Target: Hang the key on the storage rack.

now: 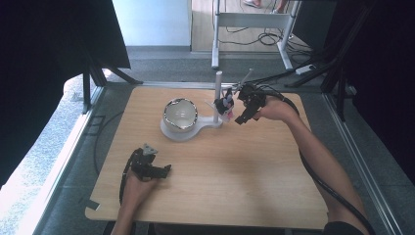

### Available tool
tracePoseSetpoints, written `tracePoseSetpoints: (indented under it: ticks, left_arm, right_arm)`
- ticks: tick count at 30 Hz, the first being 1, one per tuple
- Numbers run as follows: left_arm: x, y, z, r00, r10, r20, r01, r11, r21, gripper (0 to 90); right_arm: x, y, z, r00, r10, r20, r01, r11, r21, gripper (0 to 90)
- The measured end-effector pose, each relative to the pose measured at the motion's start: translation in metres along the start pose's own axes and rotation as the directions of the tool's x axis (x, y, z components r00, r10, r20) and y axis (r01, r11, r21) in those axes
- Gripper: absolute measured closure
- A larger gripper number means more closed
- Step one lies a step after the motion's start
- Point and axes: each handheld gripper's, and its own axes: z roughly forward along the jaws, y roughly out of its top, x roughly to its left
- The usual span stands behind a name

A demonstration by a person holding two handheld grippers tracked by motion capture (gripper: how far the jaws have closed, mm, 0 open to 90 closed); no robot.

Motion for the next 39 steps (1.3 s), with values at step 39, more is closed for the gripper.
tracePoseSetpoints:
  ticks: [39]
  left_arm:
    - [0.000, 0.000, 0.000, 1.0000, -0.001, -0.001, 0.001, 1.0000, -0.003, 0.7]
  right_arm:
    - [0.028, -0.089, -0.048, 0.9976, 0.029, 0.062, -0.029, 1.000, -0.007, 1.9]
